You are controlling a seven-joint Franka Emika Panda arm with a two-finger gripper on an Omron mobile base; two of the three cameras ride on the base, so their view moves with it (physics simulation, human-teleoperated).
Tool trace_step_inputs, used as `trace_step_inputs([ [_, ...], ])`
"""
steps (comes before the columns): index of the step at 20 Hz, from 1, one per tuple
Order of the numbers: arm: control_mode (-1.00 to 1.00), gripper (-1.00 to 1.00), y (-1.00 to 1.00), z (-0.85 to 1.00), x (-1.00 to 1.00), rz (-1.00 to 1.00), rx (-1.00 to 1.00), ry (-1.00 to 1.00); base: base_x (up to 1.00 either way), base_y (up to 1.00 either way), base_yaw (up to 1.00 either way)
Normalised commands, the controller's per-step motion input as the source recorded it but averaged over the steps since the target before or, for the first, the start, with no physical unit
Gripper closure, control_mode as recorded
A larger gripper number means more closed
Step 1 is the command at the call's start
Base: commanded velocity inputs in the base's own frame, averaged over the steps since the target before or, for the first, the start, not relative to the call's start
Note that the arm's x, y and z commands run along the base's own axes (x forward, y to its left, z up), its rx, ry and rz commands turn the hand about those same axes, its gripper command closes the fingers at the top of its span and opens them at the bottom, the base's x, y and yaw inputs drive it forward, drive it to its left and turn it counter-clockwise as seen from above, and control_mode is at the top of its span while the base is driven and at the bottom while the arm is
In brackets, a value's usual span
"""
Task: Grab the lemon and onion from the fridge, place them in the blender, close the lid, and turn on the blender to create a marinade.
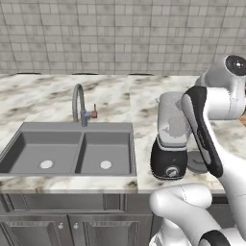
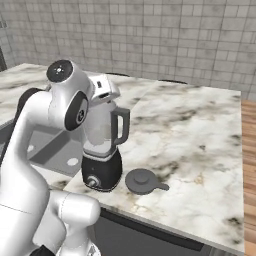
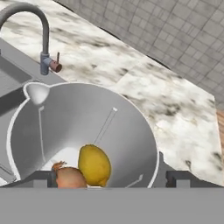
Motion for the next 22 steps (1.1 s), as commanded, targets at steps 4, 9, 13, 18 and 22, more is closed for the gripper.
trace_step_inputs([
  [4,-1.0,-1.0,-0.69,0.17,-0.27,0.25,0.0,0.0,0.0,0.0,0.0],
  [9,-1.0,-1.0,-0.74,0.01,-0.48,0.28,0.0,0.0,0.0,0.0,0.0],
  [13,-1.0,-1.0,-0.49,-0.28,-0.17,0.26,-0.04,0.03,0.0,0.0,0.0],
  [18,-1.0,-1.0,-0.07,-0.06,-0.01,0.15,-0.01,0.01,0.0,0.0,0.0],
  [22,-1.0,-1.0,0.0,-0.01,0.0,0.08,-0.03,0.02,0.0,0.0,0.0],
])
